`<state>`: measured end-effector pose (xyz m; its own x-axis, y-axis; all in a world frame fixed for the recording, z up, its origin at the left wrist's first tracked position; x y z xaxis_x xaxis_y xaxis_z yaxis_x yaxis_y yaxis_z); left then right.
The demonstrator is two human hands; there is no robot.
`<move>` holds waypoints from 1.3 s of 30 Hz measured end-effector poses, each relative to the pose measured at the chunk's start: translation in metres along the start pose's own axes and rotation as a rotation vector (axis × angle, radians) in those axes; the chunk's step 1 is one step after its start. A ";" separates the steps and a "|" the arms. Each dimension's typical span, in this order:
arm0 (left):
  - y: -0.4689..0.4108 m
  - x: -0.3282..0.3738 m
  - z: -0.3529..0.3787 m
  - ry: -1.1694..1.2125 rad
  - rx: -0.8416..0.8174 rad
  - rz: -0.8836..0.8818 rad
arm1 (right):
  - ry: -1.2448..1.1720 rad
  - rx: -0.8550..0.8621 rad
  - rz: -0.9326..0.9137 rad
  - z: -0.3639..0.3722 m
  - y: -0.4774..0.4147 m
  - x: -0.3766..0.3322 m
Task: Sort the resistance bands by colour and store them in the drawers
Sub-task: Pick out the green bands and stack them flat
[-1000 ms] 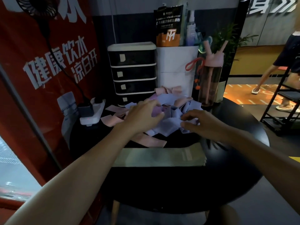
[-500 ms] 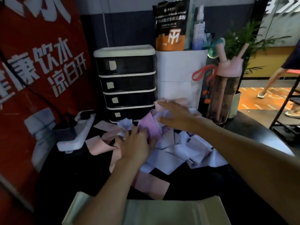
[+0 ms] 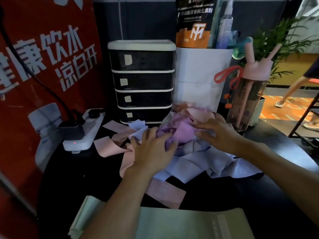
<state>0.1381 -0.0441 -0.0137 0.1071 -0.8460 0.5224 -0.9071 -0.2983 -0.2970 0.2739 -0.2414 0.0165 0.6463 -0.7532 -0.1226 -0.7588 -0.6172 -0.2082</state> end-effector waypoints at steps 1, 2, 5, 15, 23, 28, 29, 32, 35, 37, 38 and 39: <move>0.000 0.001 -0.001 0.042 0.012 -0.010 | -0.006 -0.027 0.040 0.001 0.005 0.003; 0.001 0.002 -0.003 0.090 0.026 -0.022 | -0.007 -0.034 0.075 -0.001 0.010 0.002; 0.002 0.004 -0.006 0.179 0.027 -0.046 | 0.017 0.082 0.097 -0.009 0.014 -0.003; -0.001 -0.004 0.005 0.091 -0.040 0.002 | -0.088 0.078 -0.174 -0.015 -0.051 -0.068; -0.003 -0.015 0.015 0.064 0.020 -0.014 | 0.010 -0.213 -0.197 0.021 -0.098 -0.084; -0.002 -0.012 0.014 0.031 -0.012 -0.026 | -0.044 -0.349 -0.215 0.035 -0.106 -0.084; -0.002 -0.012 0.014 0.033 -0.008 -0.027 | -0.065 -0.355 -0.223 0.035 -0.108 -0.085; -0.003 -0.012 0.014 0.037 0.014 -0.024 | -0.008 -0.313 -0.245 0.034 -0.114 -0.086; -0.003 -0.013 0.015 0.050 0.006 -0.022 | 0.151 -0.239 -0.285 0.033 -0.117 -0.085; -0.003 -0.014 0.015 0.058 0.000 -0.026 | 0.135 -0.157 -0.299 0.030 -0.115 -0.083; -0.003 -0.013 0.014 0.068 0.006 -0.031 | 0.116 -0.116 -0.294 0.028 -0.113 -0.082; -0.003 -0.013 0.013 0.082 0.014 -0.038 | 0.096 -0.088 -0.278 0.024 -0.111 -0.082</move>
<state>0.1448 -0.0381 -0.0298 0.1069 -0.7948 0.5973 -0.8974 -0.3358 -0.2863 0.3065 -0.1057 0.0268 0.8224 -0.5685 0.0209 -0.5610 -0.8166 -0.1360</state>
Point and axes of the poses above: each hand's wrist, its own y-axis away from the middle knuckle, its own z-axis out of the palm, x = y × z, the point moved 1 cm from there along -y, towards the middle knuckle, and after that the axes turned 12 degrees about y, right-handed, at the moved point
